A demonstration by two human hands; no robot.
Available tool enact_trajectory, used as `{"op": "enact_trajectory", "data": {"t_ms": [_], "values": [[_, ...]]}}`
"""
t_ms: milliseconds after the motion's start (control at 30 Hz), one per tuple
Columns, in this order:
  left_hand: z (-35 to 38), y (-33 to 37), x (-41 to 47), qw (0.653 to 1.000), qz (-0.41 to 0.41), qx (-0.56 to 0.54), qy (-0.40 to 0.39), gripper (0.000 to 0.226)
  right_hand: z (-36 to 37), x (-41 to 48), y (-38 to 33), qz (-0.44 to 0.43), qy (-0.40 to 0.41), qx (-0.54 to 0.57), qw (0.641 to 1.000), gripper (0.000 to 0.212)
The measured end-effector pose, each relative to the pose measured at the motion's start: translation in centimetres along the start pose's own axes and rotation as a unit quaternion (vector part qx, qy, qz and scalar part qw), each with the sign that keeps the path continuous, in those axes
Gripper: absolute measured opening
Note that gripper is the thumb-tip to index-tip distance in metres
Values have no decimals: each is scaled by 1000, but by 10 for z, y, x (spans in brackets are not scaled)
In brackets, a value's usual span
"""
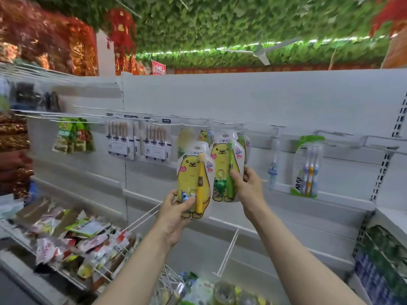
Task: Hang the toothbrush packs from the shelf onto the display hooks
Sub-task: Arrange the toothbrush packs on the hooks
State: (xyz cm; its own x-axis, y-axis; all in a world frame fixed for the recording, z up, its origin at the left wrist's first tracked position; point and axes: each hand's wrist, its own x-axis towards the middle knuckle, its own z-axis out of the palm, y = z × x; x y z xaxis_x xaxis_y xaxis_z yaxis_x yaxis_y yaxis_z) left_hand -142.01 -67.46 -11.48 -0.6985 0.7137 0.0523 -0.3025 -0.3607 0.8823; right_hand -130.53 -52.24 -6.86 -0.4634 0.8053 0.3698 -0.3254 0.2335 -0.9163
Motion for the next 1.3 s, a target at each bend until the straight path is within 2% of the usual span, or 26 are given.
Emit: {"op": "enact_trajectory", "data": {"t_ms": [300,500,633,767,900,1067,1200,1300], "values": [[-18,8,96,996,-5,25,-87,36,19,47,37,-47,36,14,998,22],[-29,-3,127,988,-6,-31,-148,45,27,55,43,-80,58,17,995,27],[-42,-5,146,986,-15,-57,-156,40,33,57,43,-97,76,9,992,27],[-47,-7,159,983,-44,-51,-173,39,35,57,49,-70,107,12,992,22],[-50,-3,169,981,-67,-25,-178,35,37,83,51,-36,145,11,989,30],[-53,10,178,981,-71,7,-182,31,41,120,58,-14,168,-12,986,22],[-53,18,182,979,-67,33,-187,31,34,142,65,3,187,-19,982,26],[-54,19,186,979,-63,46,-189,32,30,150,65,14,208,-26,978,18]]}}
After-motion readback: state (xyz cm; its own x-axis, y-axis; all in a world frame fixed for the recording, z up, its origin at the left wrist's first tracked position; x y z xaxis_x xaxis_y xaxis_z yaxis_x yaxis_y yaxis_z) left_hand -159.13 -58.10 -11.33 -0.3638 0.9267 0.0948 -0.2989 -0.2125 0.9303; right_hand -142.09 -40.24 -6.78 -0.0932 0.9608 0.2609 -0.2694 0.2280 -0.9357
